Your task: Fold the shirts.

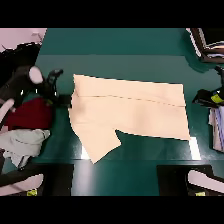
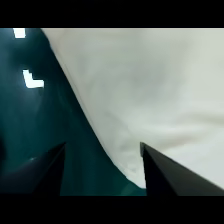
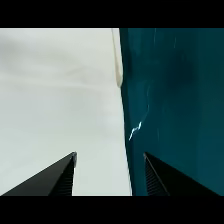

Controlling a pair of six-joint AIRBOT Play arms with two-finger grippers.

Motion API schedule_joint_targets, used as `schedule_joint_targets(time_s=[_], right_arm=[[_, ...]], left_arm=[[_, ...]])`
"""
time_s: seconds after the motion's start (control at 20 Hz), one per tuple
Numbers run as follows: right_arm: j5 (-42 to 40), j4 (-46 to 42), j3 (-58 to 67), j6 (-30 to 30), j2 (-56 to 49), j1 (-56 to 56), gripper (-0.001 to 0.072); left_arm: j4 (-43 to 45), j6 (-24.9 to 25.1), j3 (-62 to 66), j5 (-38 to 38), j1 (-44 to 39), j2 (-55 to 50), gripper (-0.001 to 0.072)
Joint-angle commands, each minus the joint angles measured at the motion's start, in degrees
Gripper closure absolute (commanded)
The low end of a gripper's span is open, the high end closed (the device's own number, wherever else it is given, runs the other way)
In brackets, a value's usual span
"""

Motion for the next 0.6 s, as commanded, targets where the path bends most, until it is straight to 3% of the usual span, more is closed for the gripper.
schedule_joint_targets(time_s=[0.0,0.2,0.5,0.55], right_arm=[[-4.79,-0.04,-5.95,-0.02,7.48,-1.25,0.0233],[-5.79,0.00,-6.60,-0.02,9.77,-1.25,0.0276],[-5.35,2.97,-6.62,-0.02,9.75,-1.25,0.0275],[-5.20,2.97,-6.62,0.00,9.77,-1.25,0.0276]], left_arm=[[-12.90,-1.70,-19.52,5.03,-0.04,13.77,0.0176],[-19.89,-2.51,-31.36,10.25,-0.04,19.76,0.0177],[-29.77,4.00,-35.43,18.80,-0.07,19.54,0.0178],[-30.53,4.61,-35.43,19.76,-0.07,19.45,0.0227]])
